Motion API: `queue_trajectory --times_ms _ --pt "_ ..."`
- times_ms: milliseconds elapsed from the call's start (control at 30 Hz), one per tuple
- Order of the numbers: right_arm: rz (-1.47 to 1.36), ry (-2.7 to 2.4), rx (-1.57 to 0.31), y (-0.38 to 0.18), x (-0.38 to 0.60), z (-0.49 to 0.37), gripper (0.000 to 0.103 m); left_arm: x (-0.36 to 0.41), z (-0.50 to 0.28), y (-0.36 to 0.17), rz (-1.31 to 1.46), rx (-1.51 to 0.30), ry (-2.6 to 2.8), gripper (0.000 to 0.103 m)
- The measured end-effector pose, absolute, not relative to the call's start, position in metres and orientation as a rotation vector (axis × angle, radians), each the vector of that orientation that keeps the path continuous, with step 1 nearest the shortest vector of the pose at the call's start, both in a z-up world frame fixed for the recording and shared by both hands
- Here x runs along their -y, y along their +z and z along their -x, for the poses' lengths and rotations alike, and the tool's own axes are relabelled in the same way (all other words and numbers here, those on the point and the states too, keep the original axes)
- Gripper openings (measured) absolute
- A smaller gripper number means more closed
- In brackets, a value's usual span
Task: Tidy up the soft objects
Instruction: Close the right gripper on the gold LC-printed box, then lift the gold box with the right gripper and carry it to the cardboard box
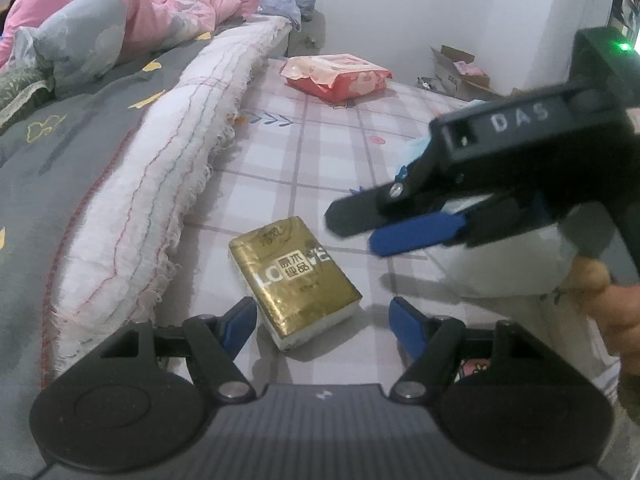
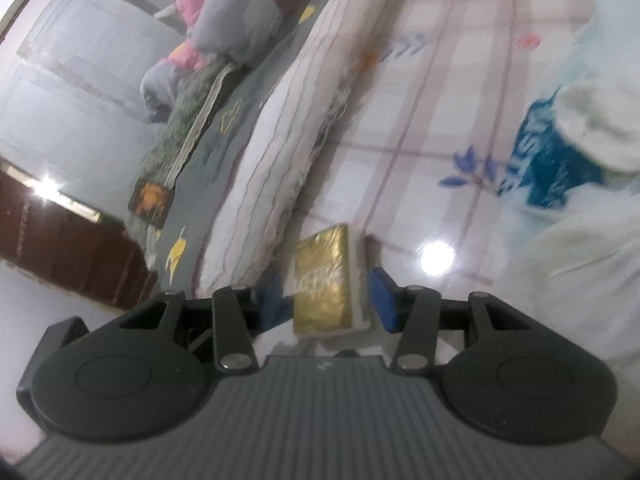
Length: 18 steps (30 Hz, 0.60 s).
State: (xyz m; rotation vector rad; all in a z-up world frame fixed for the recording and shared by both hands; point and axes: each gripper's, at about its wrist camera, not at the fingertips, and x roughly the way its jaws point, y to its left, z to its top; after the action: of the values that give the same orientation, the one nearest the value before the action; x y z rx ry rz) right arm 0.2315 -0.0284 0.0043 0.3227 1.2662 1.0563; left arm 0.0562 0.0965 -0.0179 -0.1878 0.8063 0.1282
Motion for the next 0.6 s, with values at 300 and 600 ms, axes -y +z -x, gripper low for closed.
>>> queue_trajectory --times_ms 300,600 --pt "-0.322 0.995 -1.271 0.002 0.018 -0.236 0.047 -0.098 -0.061 -0.020 0.121 -0.813 0.155 0.076" --pt "-0.244 0.998 -1.279 -0.007 -0.008 -0.231 0.045 -0.098 -0.075 -0.031 0.083 -0.827 0.163 0.074"
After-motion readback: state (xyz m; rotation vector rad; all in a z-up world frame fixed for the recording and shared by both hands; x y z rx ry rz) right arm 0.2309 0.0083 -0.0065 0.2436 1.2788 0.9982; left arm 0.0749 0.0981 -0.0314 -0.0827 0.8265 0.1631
